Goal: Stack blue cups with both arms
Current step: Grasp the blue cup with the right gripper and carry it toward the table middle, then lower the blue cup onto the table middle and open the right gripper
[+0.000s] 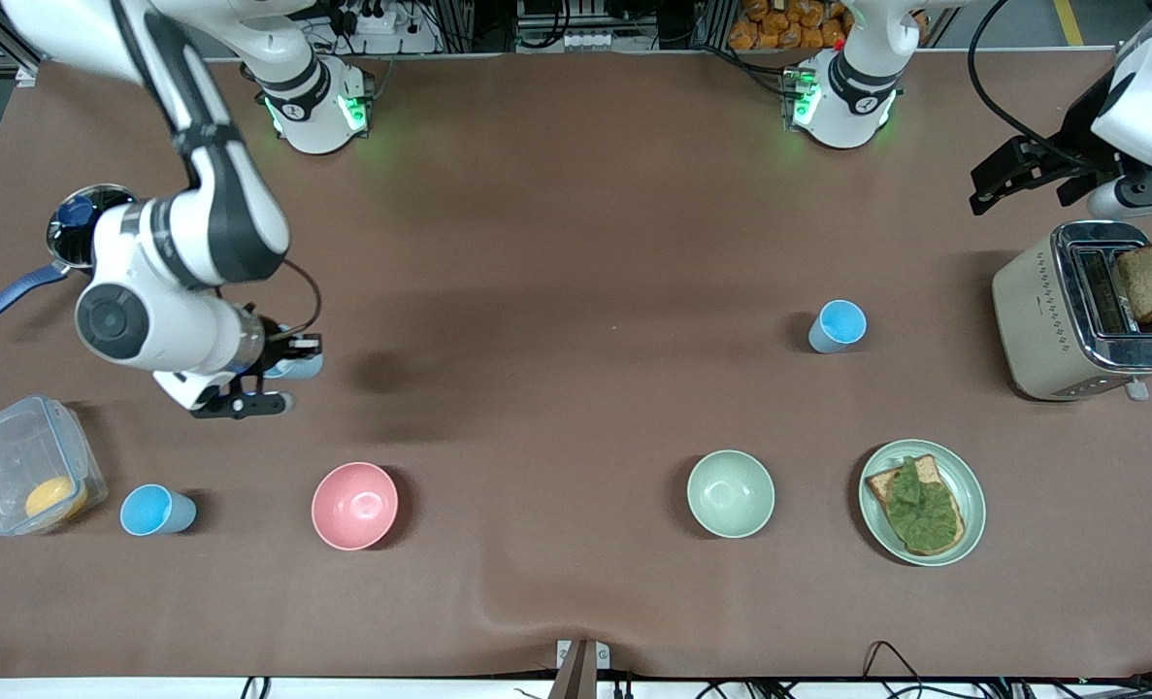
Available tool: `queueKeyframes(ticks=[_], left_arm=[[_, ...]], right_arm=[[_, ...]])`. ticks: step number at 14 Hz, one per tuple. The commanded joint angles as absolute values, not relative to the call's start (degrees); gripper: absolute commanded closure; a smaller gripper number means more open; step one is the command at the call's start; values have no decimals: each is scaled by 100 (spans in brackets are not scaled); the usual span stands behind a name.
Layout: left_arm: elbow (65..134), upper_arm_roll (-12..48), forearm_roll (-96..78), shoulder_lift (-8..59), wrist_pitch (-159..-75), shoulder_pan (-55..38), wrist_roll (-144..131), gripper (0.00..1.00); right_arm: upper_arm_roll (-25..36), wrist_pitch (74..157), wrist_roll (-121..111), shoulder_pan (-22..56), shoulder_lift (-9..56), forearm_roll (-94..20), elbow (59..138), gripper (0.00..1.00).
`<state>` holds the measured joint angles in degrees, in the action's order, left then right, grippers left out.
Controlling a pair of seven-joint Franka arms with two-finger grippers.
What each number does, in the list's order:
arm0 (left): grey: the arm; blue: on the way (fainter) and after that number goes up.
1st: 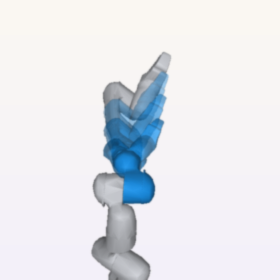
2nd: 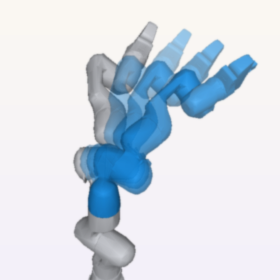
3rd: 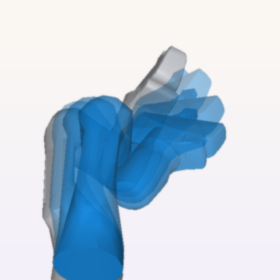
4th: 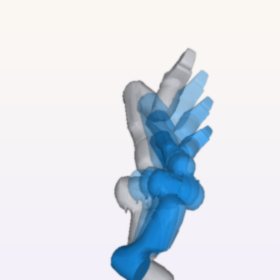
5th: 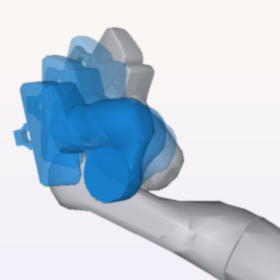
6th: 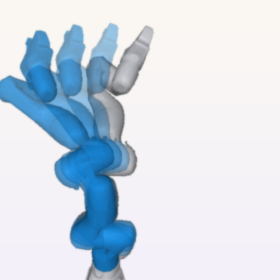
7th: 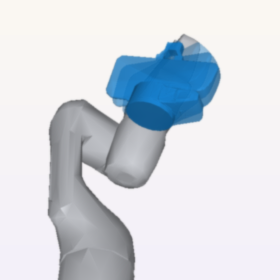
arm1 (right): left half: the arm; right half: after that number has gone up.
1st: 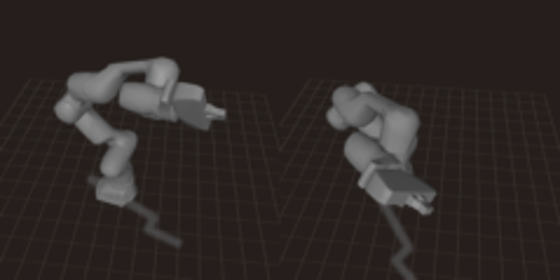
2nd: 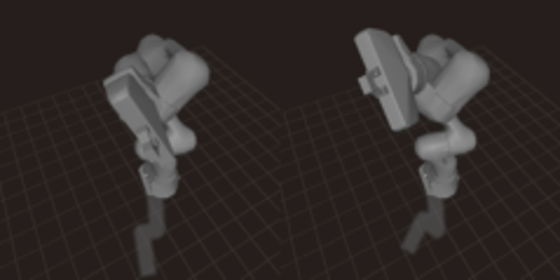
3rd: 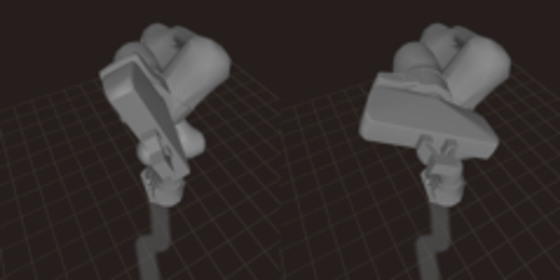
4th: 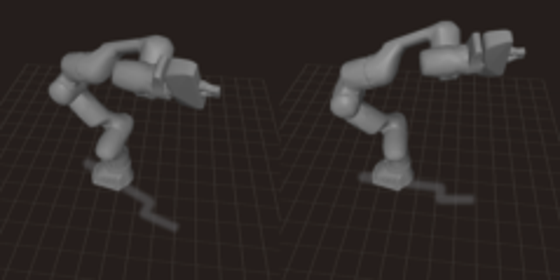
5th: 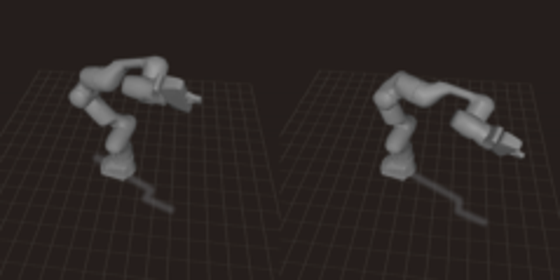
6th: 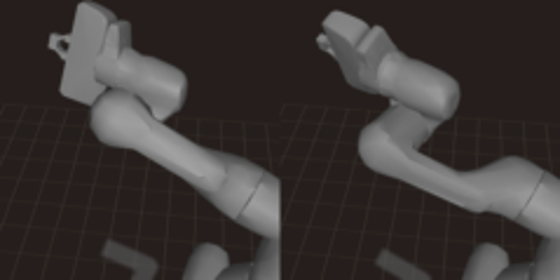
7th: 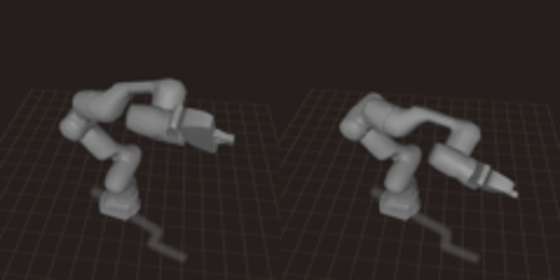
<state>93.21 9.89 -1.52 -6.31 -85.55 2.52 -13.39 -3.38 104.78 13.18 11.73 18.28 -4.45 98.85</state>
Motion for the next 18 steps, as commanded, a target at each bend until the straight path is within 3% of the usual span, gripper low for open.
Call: queueKeyframes(ticks=[1,3,8,14,18], left_arm=[[9237,1011,-264,-624,-8455,299,-1327,0],[9237,1011,-264,-624,-8455,299,-1336,0],[9237,1011,-264,-624,-8455,299,-1336,0],[9229,1037,-264,-624,-8437,299,-1345,0],[9237,1028,-264,-615,-8437,299,-1327,0]], right_arm=[[-299,10528,2764,2385,2143,-352,9388,100],[-290,11011,3835,3240,2669,-343,8889,100],[-159,11065,5042,4656,4383,-98,6771,100],[-141,11522,6292,5861,4992,281,6627,100],[-141,11479,6372,5916,5001,308,6785,100]])
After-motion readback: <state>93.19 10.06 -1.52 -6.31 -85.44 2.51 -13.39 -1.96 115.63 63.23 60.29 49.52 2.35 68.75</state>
